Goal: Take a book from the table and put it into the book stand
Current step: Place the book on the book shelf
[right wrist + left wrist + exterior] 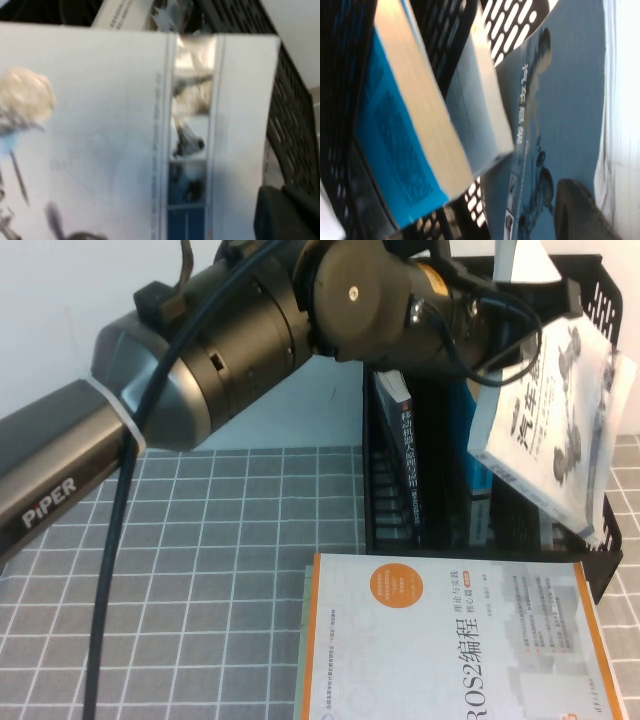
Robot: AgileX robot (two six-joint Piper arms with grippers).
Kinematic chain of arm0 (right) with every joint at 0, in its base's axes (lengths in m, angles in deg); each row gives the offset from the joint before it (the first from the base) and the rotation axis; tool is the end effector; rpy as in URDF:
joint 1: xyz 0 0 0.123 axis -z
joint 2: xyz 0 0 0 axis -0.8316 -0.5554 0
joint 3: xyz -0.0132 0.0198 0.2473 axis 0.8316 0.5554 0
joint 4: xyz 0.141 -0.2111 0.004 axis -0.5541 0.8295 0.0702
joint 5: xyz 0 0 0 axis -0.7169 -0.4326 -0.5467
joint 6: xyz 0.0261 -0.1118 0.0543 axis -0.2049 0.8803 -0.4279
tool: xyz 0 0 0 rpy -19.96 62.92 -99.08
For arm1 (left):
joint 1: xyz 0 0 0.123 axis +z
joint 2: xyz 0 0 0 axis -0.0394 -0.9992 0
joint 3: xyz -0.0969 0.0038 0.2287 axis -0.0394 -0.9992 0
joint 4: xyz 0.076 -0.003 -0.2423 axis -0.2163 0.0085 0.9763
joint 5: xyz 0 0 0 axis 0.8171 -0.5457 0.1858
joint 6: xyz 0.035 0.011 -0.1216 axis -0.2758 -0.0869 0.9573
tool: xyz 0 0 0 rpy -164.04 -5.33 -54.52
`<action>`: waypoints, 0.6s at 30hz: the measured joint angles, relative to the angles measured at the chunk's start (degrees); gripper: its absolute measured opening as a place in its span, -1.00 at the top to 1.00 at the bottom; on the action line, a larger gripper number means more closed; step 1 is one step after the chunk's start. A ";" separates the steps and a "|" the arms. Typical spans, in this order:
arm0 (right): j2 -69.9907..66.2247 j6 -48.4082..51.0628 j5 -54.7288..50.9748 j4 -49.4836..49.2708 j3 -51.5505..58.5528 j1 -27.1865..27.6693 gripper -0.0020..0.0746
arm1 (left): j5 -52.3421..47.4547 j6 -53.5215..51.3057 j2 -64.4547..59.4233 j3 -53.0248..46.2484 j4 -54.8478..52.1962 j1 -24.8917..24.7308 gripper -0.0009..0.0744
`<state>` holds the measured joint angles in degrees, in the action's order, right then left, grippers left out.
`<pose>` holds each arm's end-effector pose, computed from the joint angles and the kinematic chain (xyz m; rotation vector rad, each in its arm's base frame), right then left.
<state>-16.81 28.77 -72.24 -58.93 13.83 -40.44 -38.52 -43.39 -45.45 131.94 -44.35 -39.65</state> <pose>0.3618 -0.0236 0.1852 0.2236 2.0840 0.6935 0.3294 -0.3187 0.3662 0.1684 2.0984 -1.0177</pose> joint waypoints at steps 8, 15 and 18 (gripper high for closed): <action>-6.01 5.24 -11.75 -3.67 -1.39 -0.11 0.96 | 1.85 -0.13 0.00 3.77 -2.20 0.00 0.68; -7.62 4.41 -12.14 -4.30 -8.82 -2.44 0.96 | 1.63 0.91 -0.22 3.97 -2.28 0.00 0.68; -8.76 3.33 -10.79 -4.42 -12.36 -3.72 0.96 | 1.23 0.91 -0.34 3.97 -2.28 0.00 0.68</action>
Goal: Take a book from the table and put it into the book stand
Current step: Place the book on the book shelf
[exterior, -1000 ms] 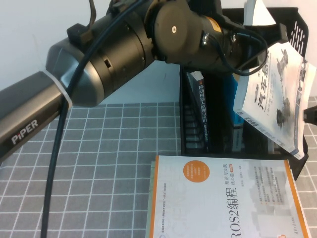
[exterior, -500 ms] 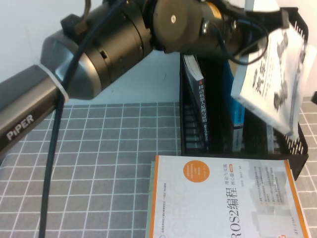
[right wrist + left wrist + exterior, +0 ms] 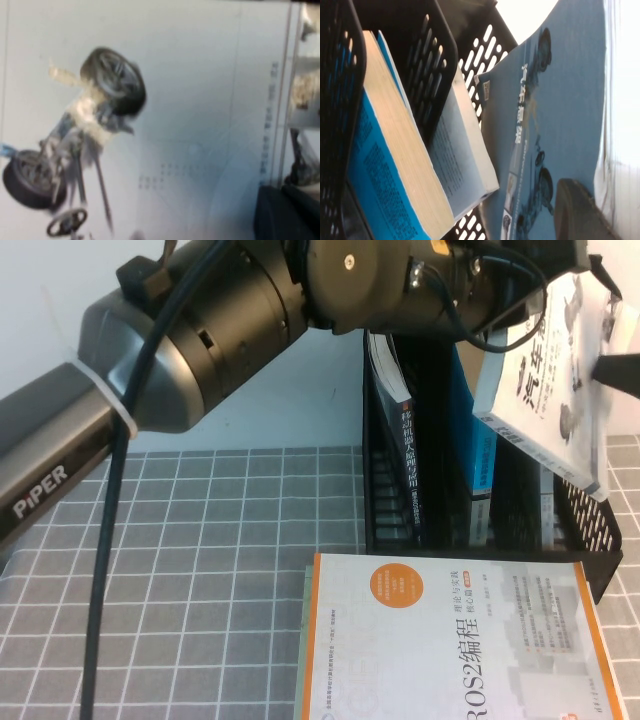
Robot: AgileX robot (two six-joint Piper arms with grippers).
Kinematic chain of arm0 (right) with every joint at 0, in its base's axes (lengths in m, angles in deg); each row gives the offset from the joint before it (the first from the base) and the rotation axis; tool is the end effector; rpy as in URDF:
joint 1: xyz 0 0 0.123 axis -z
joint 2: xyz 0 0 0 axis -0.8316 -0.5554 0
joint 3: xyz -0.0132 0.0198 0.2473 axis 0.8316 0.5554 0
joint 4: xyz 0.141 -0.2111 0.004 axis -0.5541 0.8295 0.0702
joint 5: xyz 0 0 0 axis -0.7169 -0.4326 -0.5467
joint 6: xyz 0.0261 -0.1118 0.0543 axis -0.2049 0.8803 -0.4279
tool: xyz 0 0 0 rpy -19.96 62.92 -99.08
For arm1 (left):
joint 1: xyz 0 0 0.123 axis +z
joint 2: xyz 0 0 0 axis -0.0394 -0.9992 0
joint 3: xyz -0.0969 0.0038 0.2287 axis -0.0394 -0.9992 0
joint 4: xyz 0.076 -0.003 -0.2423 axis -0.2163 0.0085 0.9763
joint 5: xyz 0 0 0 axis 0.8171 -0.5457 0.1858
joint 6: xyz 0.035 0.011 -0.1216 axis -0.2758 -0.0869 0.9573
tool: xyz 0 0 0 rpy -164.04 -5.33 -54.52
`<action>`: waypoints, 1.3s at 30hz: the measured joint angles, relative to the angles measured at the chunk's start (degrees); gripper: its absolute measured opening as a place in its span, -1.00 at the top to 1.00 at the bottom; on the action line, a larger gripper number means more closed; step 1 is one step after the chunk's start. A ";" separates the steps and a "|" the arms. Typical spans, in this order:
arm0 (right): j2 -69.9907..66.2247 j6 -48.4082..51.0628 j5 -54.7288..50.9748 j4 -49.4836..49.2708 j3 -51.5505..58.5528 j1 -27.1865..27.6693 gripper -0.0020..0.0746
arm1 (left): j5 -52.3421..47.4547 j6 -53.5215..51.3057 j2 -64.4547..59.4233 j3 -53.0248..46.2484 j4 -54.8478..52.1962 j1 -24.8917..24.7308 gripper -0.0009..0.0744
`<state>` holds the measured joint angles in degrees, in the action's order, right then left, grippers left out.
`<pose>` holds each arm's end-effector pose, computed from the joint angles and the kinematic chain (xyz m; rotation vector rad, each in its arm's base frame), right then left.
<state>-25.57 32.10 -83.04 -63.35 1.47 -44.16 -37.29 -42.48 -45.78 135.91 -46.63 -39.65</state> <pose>0.4030 0.0088 0.2095 0.0160 1.9540 0.9065 0.3320 -0.3169 0.3906 0.1671 2.0066 -1.0237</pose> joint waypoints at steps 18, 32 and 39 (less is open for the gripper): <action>-6.94 -1.58 8.53 -0.37 -4.82 -3.73 0.96 | 1.81 2.58 -3.45 0.00 0.35 0.22 0.68; -7.57 -1.36 10.94 -0.26 -10.21 -3.98 0.96 | -1.95 0.73 -2.68 0.00 3.78 -0.62 0.68; -7.92 -5.02 9.43 6.76 -10.33 -3.98 0.96 | -1.94 0.36 -2.11 0.00 2.36 -0.62 0.68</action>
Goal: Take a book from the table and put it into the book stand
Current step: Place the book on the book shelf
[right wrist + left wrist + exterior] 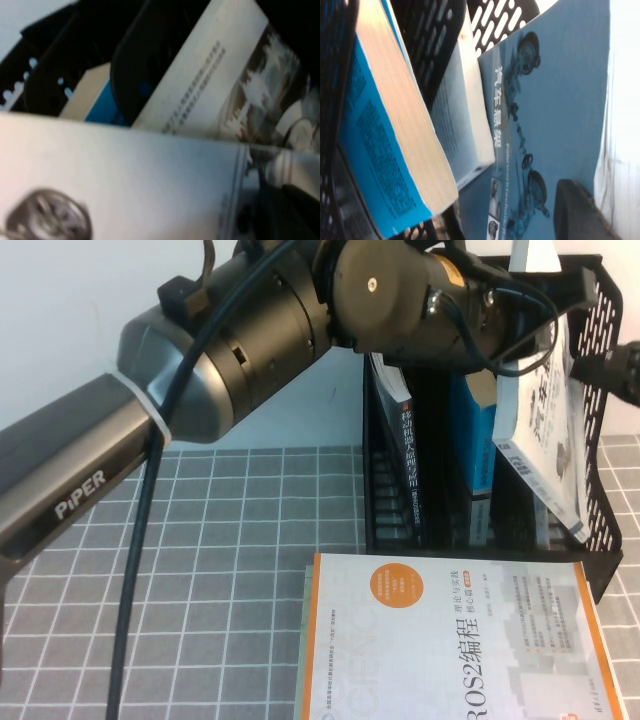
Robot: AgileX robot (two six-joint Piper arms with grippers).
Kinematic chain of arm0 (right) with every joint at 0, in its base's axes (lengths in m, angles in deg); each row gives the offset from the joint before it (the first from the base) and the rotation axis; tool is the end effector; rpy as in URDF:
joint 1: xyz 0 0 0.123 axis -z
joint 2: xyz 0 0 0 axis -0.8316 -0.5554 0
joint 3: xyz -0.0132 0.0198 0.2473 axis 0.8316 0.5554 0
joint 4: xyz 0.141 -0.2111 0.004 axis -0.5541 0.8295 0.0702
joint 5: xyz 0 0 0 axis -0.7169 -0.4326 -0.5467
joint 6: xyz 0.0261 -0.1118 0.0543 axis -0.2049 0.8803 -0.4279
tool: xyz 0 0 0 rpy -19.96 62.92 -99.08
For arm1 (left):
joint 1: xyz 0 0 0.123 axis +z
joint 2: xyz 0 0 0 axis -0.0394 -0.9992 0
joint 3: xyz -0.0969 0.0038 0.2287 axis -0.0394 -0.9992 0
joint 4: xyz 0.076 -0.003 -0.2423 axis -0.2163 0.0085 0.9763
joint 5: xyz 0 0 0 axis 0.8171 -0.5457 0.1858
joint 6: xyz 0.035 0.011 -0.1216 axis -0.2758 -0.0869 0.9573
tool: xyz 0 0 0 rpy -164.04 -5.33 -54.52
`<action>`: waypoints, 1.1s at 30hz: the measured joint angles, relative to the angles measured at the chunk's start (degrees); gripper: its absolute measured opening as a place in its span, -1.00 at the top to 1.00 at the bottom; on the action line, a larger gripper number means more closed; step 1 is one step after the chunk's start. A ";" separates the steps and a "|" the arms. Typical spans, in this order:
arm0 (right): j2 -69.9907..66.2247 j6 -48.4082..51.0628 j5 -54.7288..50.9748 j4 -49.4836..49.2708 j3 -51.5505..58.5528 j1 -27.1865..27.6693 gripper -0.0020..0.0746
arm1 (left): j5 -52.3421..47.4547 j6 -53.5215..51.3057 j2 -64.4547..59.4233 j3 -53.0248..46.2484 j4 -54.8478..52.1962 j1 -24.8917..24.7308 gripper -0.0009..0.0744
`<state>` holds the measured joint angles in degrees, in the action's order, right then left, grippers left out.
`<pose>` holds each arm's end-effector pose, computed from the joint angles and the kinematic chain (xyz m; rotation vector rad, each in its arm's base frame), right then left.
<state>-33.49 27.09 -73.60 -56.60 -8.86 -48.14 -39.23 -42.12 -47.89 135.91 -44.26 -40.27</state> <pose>0.4433 0.0159 0.1921 0.0113 2.0421 0.7659 0.3319 -0.3284 0.3702 0.1603 2.0912 -1.0474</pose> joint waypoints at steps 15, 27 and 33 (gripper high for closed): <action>-2.05 -2.46 -0.71 4.67 0.00 0.11 0.95 | 3.12 4.19 1.27 0.25 -4.92 0.24 0.68; 17.87 -0.83 -4.58 10.07 0.04 2.39 0.95 | 5.47 6.50 -4.94 0.76 -7.80 1.19 0.68; 26.18 -0.70 -5.70 11.84 0.04 5.57 0.95 | 5.37 9.13 -5.13 0.56 -11.56 1.08 0.68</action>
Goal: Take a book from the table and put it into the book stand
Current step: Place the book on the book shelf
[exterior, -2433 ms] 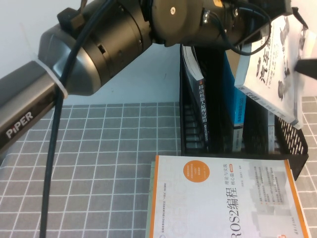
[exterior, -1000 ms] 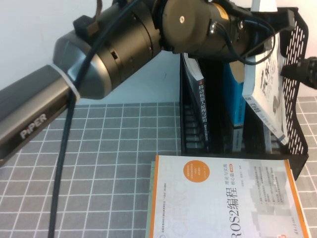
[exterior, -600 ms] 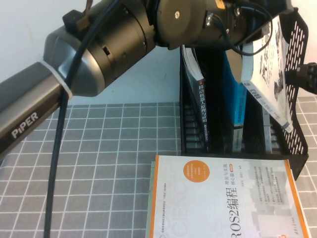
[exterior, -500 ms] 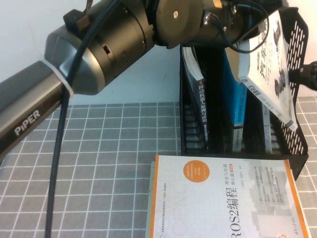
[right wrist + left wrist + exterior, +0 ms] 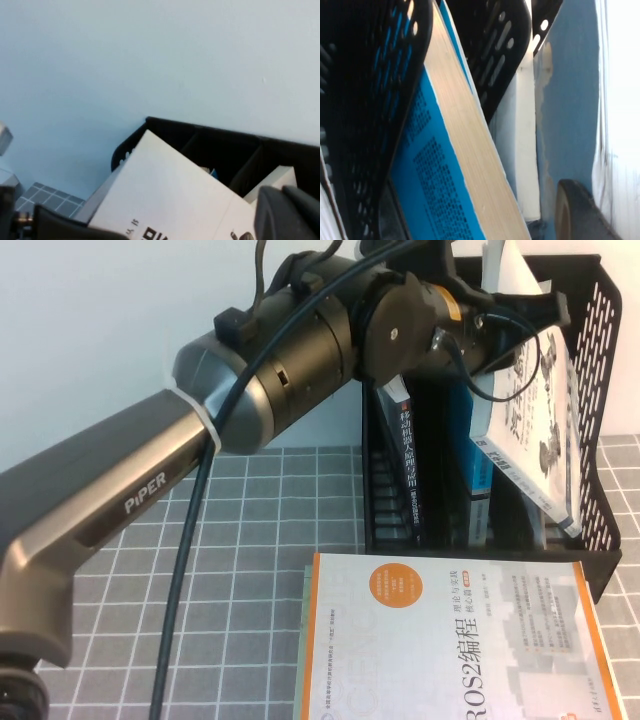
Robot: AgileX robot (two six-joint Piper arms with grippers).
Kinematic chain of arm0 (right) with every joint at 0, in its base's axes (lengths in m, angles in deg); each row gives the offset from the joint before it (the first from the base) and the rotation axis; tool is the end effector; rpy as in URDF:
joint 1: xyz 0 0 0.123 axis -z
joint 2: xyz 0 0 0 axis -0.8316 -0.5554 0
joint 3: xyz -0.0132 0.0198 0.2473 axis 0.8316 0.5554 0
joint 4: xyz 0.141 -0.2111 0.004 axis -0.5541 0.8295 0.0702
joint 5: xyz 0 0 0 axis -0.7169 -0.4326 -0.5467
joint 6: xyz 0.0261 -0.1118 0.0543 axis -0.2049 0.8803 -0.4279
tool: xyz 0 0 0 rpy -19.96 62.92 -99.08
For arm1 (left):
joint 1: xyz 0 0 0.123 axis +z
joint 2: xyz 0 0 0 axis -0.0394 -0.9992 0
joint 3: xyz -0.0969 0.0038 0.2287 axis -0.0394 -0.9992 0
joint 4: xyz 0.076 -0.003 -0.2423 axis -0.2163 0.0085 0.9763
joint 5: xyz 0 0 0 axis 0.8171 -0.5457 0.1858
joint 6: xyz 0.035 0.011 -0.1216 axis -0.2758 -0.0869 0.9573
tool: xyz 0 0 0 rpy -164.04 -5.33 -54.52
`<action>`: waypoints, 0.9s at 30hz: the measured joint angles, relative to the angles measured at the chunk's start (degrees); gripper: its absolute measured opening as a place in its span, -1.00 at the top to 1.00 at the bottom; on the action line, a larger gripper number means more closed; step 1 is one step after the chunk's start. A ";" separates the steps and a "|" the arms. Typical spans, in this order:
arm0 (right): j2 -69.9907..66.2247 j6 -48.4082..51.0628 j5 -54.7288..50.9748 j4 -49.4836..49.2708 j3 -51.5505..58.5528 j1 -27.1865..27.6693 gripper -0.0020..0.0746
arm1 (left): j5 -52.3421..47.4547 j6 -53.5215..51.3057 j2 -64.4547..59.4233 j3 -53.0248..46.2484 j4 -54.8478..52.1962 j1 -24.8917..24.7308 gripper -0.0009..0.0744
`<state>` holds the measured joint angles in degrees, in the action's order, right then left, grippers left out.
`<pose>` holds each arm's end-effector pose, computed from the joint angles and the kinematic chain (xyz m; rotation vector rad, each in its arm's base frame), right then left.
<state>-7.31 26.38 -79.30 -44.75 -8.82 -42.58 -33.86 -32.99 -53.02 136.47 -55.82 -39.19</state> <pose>0.3626 0.0002 0.3597 -0.3114 1.7463 0.4989 0.3665 -0.3282 0.3397 0.0684 2.0643 -0.9290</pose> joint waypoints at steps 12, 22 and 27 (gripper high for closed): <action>7.10 -13.88 -11.59 25.33 2.77 0.24 0.95 | 1.26 1.06 -0.92 0.00 -2.92 -0.11 0.66; 6.54 -11.36 -11.91 23.06 25.40 -5.29 0.95 | 4.23 1.15 -1.02 0.48 -4.48 0.23 0.06; 3.35 -4.75 -2.84 14.04 31.21 -13.94 0.95 | 4.32 0.81 -1.02 0.48 -4.57 0.23 0.04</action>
<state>-3.96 21.63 -82.14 -30.72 22.39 -56.52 -29.53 -32.18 -54.04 136.95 -60.39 -38.96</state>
